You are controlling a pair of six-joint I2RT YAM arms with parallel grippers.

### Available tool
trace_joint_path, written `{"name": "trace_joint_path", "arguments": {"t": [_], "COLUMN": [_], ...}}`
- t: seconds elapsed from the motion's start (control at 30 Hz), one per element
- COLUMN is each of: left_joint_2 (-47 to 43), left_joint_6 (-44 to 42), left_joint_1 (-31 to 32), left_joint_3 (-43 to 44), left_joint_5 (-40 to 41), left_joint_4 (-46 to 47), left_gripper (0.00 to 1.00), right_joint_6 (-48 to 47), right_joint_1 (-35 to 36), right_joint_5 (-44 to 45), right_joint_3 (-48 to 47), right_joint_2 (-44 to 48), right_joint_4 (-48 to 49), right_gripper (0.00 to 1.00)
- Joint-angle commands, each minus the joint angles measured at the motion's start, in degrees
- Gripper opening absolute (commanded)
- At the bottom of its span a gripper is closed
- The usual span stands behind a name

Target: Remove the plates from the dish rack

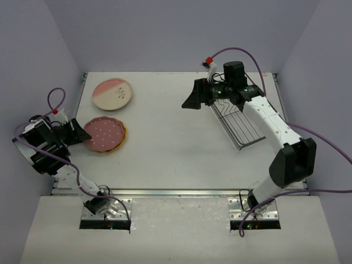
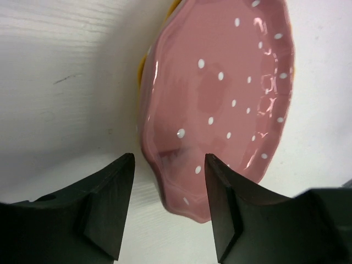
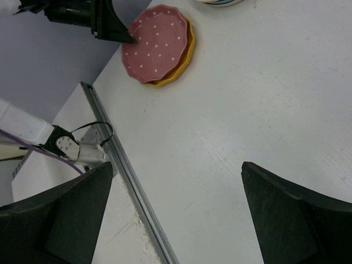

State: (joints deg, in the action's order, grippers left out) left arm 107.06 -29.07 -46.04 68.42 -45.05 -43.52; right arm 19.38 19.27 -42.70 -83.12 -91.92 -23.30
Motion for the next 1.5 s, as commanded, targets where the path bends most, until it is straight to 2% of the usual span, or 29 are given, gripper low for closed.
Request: {"name": "trace_joint_path", "arguments": {"t": [0.0,0.23,0.33,0.5,0.67,0.73,0.8,0.9,0.93,1.03,1.17,1.47], "left_joint_2": [-10.6,-19.8,-23.6,-33.3,-39.0,-38.5,-37.4,-33.6,-32.1,-29.7,-30.0,-37.1], "left_joint_6": [1.1,1.0,1.5,1.5,3.3,5.6,8.4,11.7,13.0,16.9,19.7,19.4], "left_joint_1": [3.0,10.3,12.6,18.4,31.9,41.8,53.6,61.6,63.5,65.3,65.3,65.3], "left_joint_3": [-3.4,-9.3,-10.2,-10.8,-6.1,-3.3,-1.2,2.7,4.2,6.1,4.3,-1.9], "left_joint_5": [5.6,16.1,19.6,29.1,36.4,40.5,44.5,48.3,47.0,43.7,40.2,42.4], "left_joint_4": [9.0,15.5,17.7,22.5,18.8,15.7,13.9,11.5,10.7,10.4,13.0,15.4], "left_gripper": [0.62,0.86,1.0,1.0,1.0,1.0,1.0,1.0,1.0,1.0,1.0,1.0], "right_joint_6": [-0.8,-3.0,-4.6,-8.6,-13.1,-13.9,-14.2,-13.5,-13.3,-14.9,-17.0,-15.8], "right_joint_1": [-0.1,-0.1,-0.1,-0.1,-0.3,-1.3,-3.4,-9.9,-12.4,-16.8,-17.2,-17.2], "right_joint_5": [0.1,3.5,6.4,19.9,35.0,38.4,40.7,38.6,37.0,36.1,35.5,34.5], "right_joint_3": [-3.3,-4.0,-4.7,-3.1,3.1,7.1,10.8,16.0,17.9,24.4,33.5,39.3], "right_joint_2": [-0.2,0.2,0.4,2.9,8.0,10.4,13.8,18.9,20.7,25.5,35.2,40.0], "right_joint_4": [-0.2,-2.5,-4.1,-5.7,-4.7,-4.0,-2.9,-2.8,-2.7,-1.9,1.5,2.4], "right_gripper": [0.99,0.99,0.99,0.99,0.99,0.99,0.99,0.99,0.99,0.99,0.99,0.99]}}
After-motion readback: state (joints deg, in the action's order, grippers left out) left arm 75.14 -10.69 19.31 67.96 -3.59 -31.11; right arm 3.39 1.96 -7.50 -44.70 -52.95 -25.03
